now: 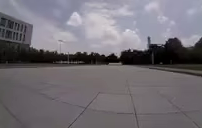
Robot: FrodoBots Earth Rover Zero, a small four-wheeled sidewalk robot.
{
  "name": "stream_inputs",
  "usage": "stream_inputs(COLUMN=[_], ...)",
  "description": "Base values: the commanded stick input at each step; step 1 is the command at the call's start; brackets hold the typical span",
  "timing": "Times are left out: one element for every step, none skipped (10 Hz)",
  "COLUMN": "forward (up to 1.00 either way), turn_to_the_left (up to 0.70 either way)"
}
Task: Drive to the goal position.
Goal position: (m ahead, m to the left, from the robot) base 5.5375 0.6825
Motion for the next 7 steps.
stream_inputs(forward=[0.5, 0.5, 0.5, 0.5, 0.5, 0.5, 0.5], turn_to_the_left=[-0.02, -0.02, -0.02, -0.02, -0.22, -0.52, -0.49])
